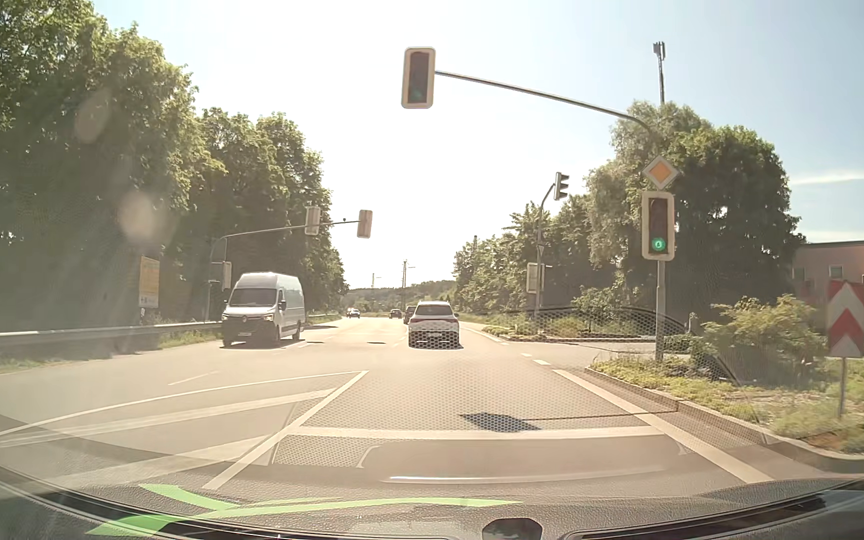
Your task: Follow the waypoints while adhering to traffic rules and regulations
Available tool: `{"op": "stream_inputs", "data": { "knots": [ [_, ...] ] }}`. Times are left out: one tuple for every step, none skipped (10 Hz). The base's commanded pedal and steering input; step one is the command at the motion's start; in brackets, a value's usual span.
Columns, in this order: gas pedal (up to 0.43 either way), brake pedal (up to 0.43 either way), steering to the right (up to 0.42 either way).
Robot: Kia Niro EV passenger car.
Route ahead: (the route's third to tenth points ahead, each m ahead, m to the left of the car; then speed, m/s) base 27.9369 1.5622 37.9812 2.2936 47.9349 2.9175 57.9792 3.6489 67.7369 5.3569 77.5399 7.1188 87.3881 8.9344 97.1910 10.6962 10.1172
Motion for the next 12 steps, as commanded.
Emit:
{"op": "stream_inputs", "data": {
  "knots": [
    [0.311, 0.000, -0.008],
    [0.311, 0.000, -0.008],
    [0.311, 0.000, -0.008],
    [0.311, 0.000, -0.008],
    [0.311, 0.000, -0.008],
    [0.311, 0.000, -0.008],
    [0.311, 0.000, -0.008],
    [0.311, 0.000, -0.008],
    [0.311, 0.000, -0.008],
    [0.311, 0.000, -0.008],
    [0.311, 0.000, -0.008],
    [0.311, 0.000, -0.009]
  ]
}}
